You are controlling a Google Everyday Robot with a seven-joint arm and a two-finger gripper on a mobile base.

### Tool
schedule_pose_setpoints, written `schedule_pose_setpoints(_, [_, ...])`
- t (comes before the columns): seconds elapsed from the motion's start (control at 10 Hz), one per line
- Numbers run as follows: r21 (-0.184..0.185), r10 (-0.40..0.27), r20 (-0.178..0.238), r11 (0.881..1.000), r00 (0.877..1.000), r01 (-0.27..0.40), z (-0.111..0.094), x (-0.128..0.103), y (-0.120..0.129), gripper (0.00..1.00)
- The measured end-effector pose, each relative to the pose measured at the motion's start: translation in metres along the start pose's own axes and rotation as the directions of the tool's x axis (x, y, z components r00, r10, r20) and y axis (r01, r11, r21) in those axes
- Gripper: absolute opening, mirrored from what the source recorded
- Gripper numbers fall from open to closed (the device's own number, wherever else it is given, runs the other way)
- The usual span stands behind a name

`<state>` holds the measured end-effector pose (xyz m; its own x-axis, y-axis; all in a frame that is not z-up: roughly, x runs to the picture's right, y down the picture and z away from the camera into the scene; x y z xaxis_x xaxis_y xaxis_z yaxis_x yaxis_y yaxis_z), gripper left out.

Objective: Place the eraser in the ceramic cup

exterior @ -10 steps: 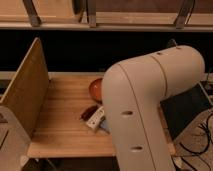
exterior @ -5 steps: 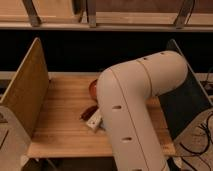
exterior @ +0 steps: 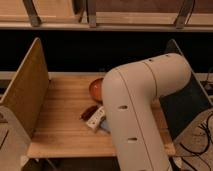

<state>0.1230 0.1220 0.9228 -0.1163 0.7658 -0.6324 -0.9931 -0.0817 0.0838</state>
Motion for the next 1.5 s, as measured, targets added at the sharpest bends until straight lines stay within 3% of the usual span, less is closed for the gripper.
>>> schedule_pose_setpoints(0.5, [-0.109,-0.008,0.01,0.994,1.0,0.009,-0.007,0.019,0.021,0.02])
schedule_pose_setpoints(0.8, [-0.129,-0.022,0.031,0.991,0.999,0.026,-0.035,0.019,0.037,0.0])
schedule_pose_setpoints(1.0, [-0.117,-0.052,0.067,0.991,0.996,0.06,-0.065,0.014,0.052,0.0])
schedule_pose_setpoints(1.2, [-0.071,-0.091,0.139,0.992,0.986,0.102,-0.097,-0.006,0.06,0.0])
schedule_pose_setpoints(1.4, [-0.009,-0.126,0.23,0.991,0.965,0.132,-0.132,-0.037,0.061,0.0])
schedule_pose_setpoints(1.5, [0.027,-0.143,0.281,0.99,0.949,0.141,-0.153,-0.056,0.06,0.0])
